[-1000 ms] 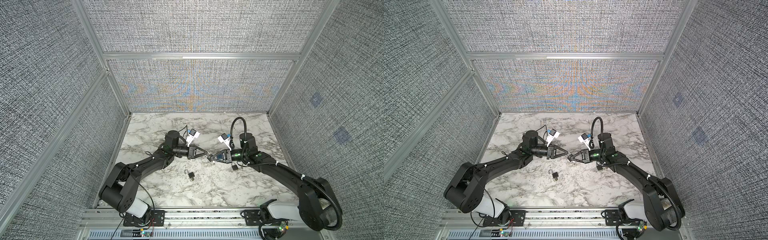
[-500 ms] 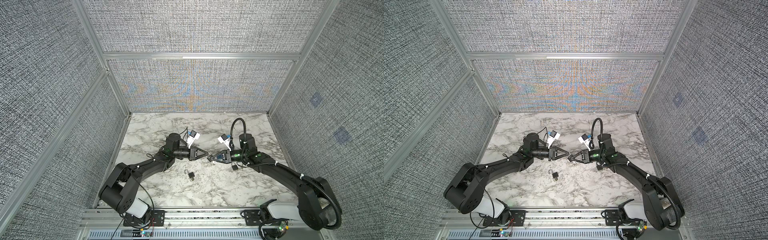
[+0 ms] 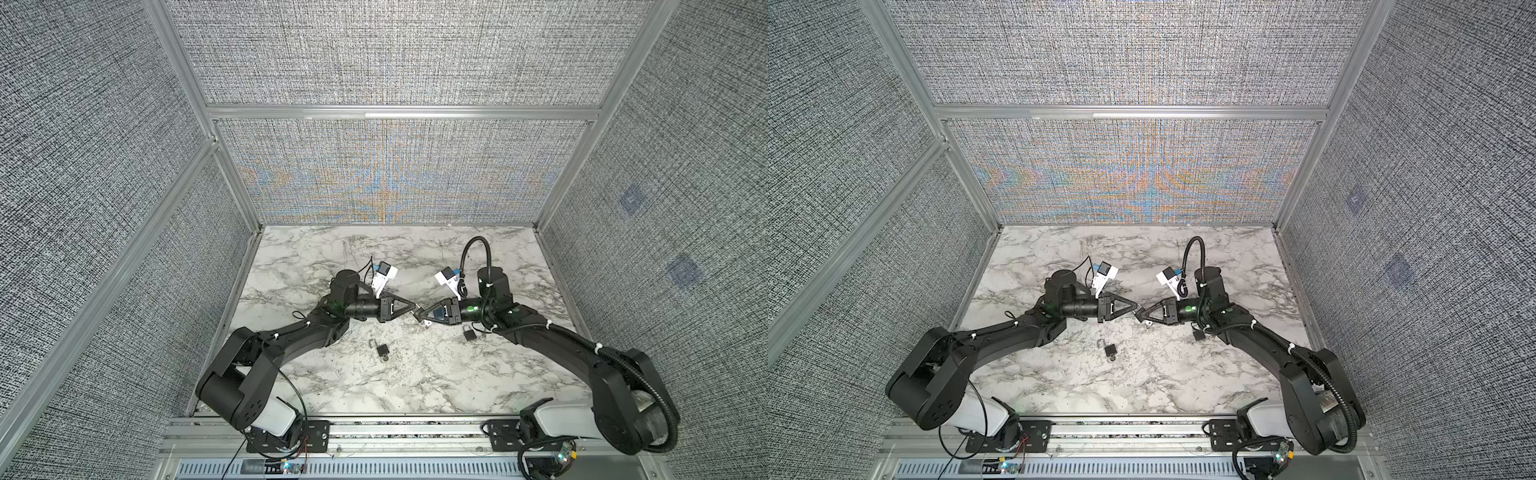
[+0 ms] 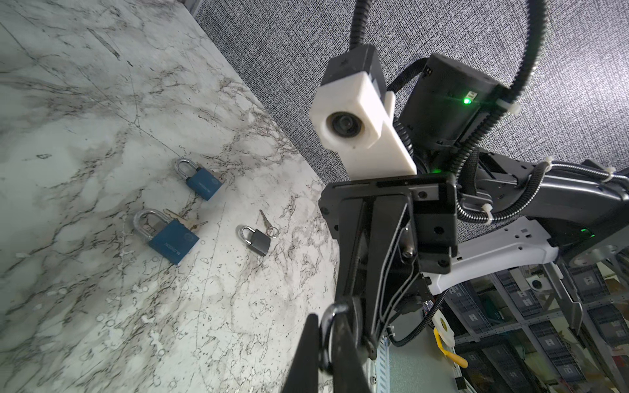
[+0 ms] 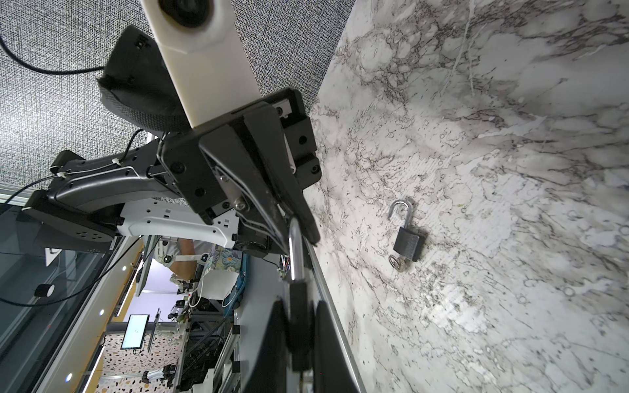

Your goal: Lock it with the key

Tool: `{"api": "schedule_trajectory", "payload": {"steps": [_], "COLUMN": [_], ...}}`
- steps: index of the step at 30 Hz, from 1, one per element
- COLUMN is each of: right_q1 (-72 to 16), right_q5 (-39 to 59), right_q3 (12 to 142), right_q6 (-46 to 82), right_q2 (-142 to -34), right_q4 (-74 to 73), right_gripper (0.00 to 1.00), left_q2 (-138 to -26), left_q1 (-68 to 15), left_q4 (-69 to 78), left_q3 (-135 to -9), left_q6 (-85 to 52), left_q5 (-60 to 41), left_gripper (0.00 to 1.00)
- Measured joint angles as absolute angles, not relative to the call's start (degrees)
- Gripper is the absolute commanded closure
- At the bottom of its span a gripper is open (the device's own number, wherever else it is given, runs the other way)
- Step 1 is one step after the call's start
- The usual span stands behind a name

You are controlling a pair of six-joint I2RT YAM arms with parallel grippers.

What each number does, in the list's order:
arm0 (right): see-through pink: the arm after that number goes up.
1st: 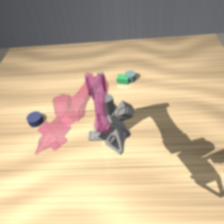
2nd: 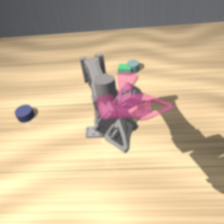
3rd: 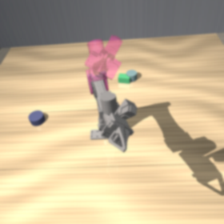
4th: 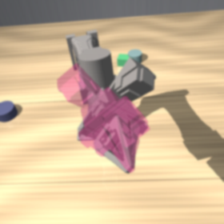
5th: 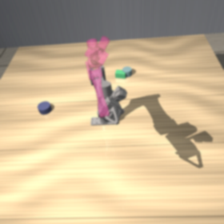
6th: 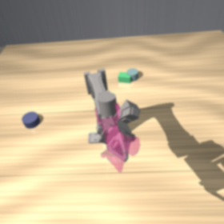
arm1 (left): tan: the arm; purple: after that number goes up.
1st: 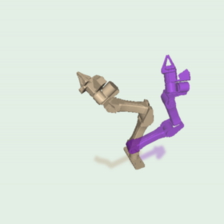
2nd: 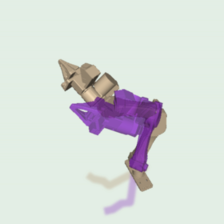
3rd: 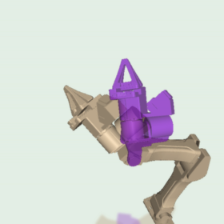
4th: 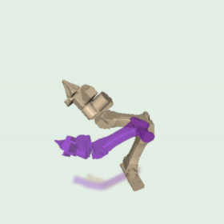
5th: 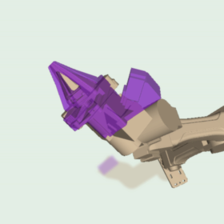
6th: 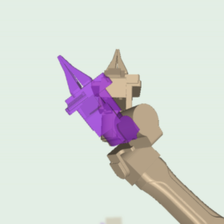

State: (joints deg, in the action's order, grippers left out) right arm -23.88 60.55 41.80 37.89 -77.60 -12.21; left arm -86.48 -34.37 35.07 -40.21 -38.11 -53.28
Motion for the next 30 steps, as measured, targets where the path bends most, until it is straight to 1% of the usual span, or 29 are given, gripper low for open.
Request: {"api": "schedule_trajectory", "payload": {"steps": [11, 18, 19, 20, 23, 26, 30], "right_q1": [-23.8, -23.8, -23.9, -24.1, -24.7, -25.2, -25.1], "right_q5": [61.1, 60.8, 60.6, 60.3, 59.3, 58.3, 56.9], "right_q3": [41.8, 41.8, 41.5, 41.2, 40.1, 39.2, 39.0], "right_q6": [40.0, 39.1, 38.8, 38.5, 38.4, 38.4, 38.3], "right_q2": [-78.9, -78.5, -78.3, -78.0, -77.4, -76.7, -76.0], "right_q4": [-14.7, -14.8, -15.2, -15.3, -17.3, -19.8, -22.2], "right_gripper": [1.00, 1.00, 1.00, 1.00, 1.00, 1.00, 1.00], "left_q2": [-87.2, -86.9, -87.0, -87.1, -87.3, -87.4, -87.4], "left_q1": [-34.9, -34.9, -34.8, -34.5, -33.4, -32.4, -31.7], "left_q4": [39.4, 37.1, 36.8, 36.5, 36.3, 36.4, 36.0], "left_q3": [-38.8, -40.8, -41.3, -41.6, -41.9, -42.0, -43.0], "left_q6": [-40.4, -39.6, -39.4, -39.4, -39.5, -40.6, -40.9], "left_q5": [-51.5, -51.3, -51.8, -52.6, -55.3, -58.2, -60.7], "left_gripper": [1.00, 1.00, 0.99, 0.91, 0.80, 0.77, 0.77]}}
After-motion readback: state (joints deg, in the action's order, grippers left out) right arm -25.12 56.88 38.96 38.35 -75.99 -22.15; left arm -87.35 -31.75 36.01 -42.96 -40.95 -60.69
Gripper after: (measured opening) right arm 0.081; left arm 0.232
